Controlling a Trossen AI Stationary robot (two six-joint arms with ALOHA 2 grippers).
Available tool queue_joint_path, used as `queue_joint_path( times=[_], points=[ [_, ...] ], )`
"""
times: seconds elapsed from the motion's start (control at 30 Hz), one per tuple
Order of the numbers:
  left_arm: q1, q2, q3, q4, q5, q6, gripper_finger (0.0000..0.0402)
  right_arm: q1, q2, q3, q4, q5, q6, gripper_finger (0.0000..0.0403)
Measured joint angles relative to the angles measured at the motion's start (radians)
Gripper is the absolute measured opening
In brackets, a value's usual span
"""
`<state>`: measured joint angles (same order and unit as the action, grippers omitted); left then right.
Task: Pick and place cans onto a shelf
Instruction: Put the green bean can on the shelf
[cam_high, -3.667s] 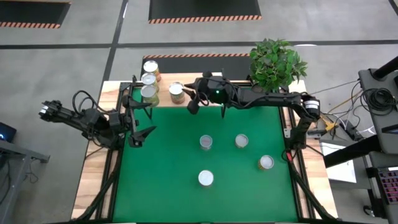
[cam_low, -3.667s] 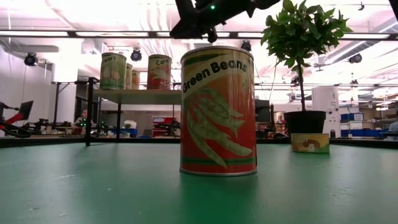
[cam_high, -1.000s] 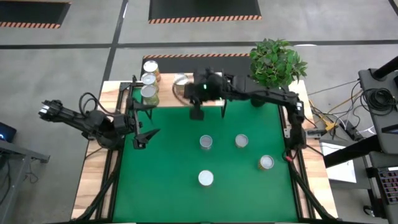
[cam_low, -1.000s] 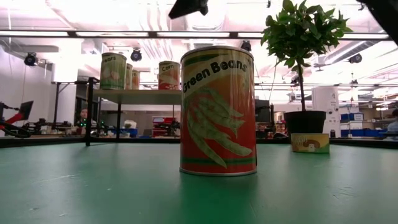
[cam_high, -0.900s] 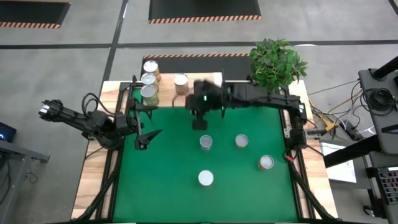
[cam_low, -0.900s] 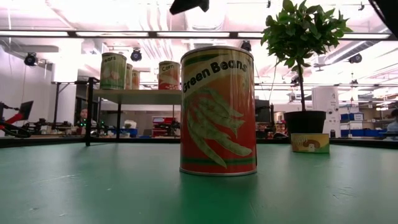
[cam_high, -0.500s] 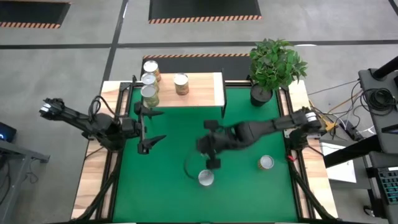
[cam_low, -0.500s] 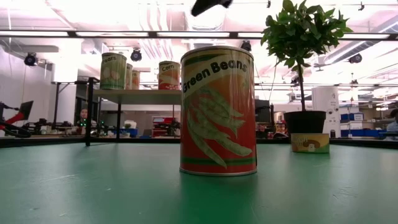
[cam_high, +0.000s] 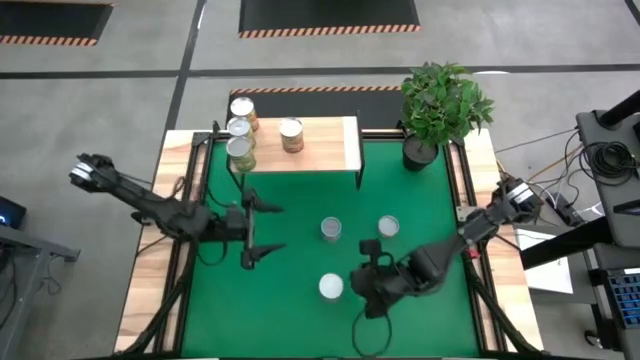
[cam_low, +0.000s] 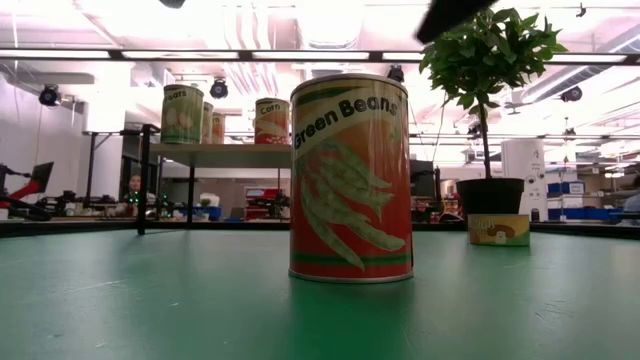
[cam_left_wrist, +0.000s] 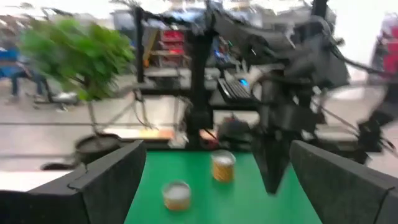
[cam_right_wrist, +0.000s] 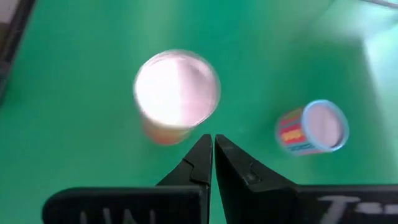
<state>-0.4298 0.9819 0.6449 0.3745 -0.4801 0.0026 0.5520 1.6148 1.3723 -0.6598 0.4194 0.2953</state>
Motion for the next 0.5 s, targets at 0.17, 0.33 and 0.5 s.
queue_joint_path(
  times=[0.17, 0.33, 0.5],
  points=[
    [-0.064, 0.06, 0.004, -0.068, 0.03, -0.043, 0.038, 0.046, -0.012, -0.055, 0.038, 0.001, 0.104, 0.001],
    [-0.095, 0.144, 0.044, -0.217, 0.063, -0.219, 0.0374, 0.065, -0.005, -0.068, 0.068, 0.001, 0.166, 0.0041],
    [-0.119, 0.29, 0.074, -0.195, 0.061, -0.245, 0.0341, 0.087, 0.044, -0.069, 0.125, 0.003, 0.177, 0.0113]
  ],
)
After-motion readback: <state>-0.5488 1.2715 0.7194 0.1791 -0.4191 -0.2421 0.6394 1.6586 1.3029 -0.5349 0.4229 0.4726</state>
